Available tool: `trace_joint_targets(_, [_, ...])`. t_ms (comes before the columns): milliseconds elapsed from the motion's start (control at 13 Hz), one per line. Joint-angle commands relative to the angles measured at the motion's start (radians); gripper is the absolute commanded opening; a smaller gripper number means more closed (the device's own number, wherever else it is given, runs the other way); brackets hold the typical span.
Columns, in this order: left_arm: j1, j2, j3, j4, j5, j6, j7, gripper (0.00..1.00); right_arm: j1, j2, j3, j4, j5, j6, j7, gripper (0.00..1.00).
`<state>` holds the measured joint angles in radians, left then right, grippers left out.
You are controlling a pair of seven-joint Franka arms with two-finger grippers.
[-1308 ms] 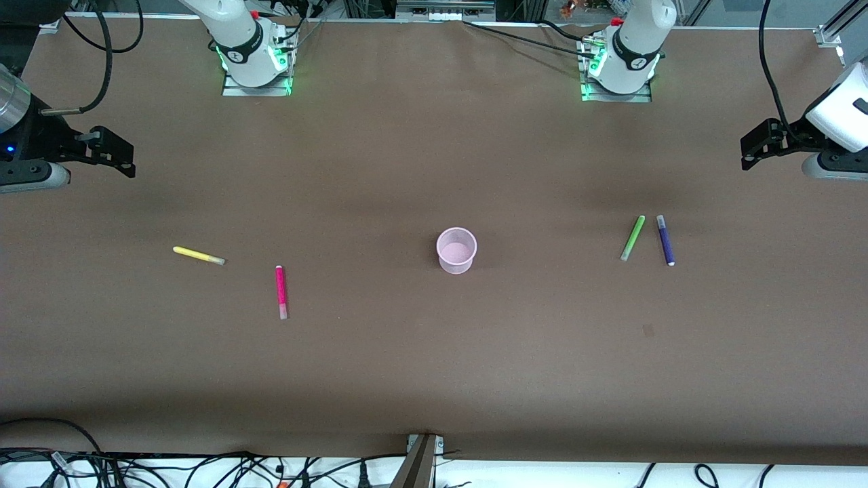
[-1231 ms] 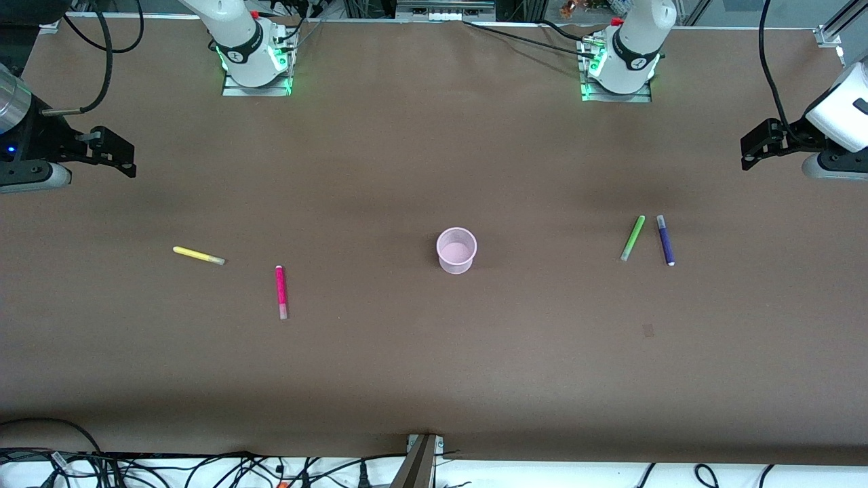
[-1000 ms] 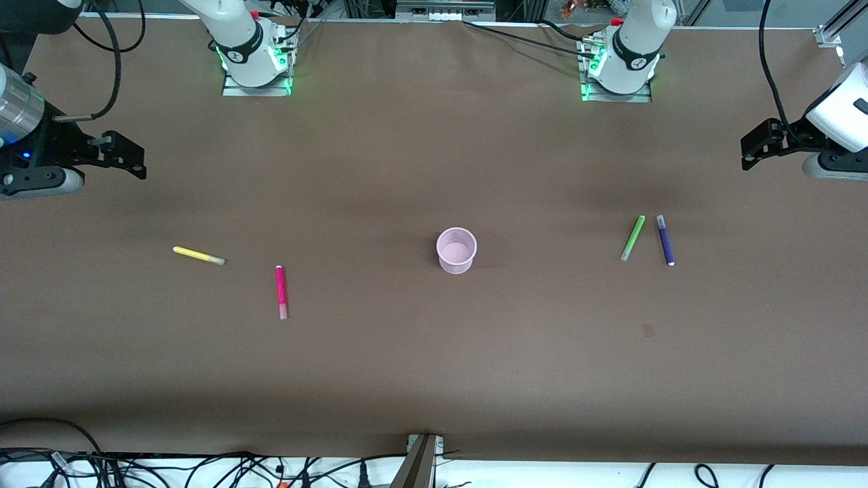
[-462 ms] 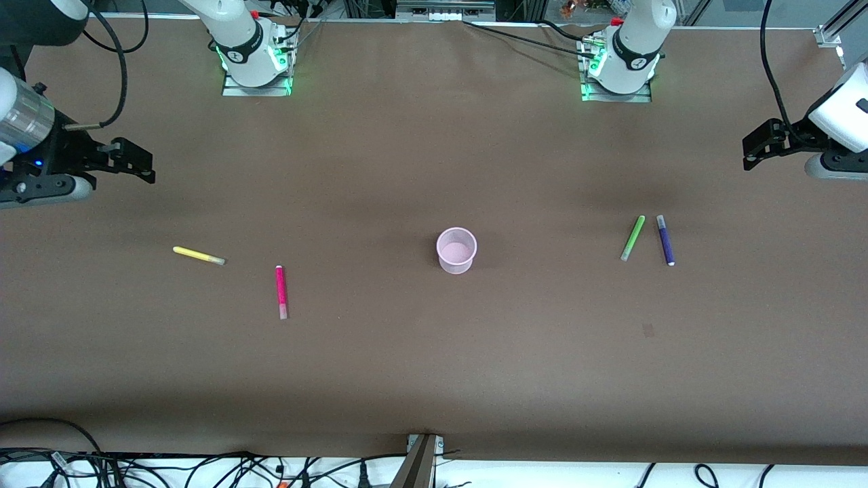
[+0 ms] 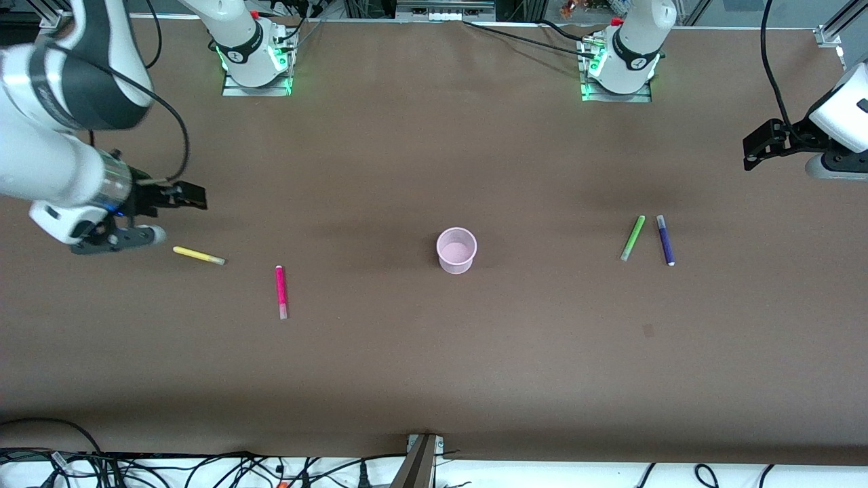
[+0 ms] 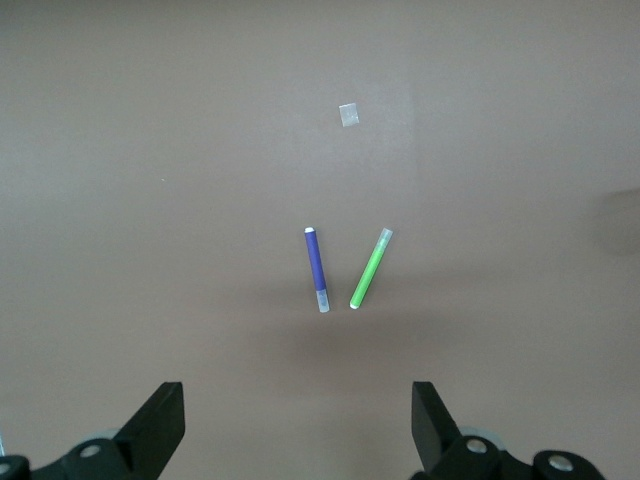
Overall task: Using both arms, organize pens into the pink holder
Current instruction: 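Reach the right gripper to the pink marker while the left gripper reaches the blue marker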
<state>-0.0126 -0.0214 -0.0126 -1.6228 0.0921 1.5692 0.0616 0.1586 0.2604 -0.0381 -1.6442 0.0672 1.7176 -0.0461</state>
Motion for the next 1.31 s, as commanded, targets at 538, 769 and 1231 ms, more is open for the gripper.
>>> trace_joint_targets(538, [0.049,0.085,0.014,-0.003,-0.018,-0.132,0.021,1.00,0.068,0.330,0.000,-0.074,0.080,0.437,0.022,0.93])
trace_joint_targets(769, [0.077,0.251,0.013,-0.020,-0.018,-0.117,0.018,1.00,0.088,0.368,0.000,-0.081,0.082,0.490,0.022,0.76])
trace_joint_targets(1231, [0.097,0.281,0.014,-0.339,-0.005,0.415,0.014,1.00,0.093,0.407,0.000,-0.091,0.082,0.567,0.014,0.56])
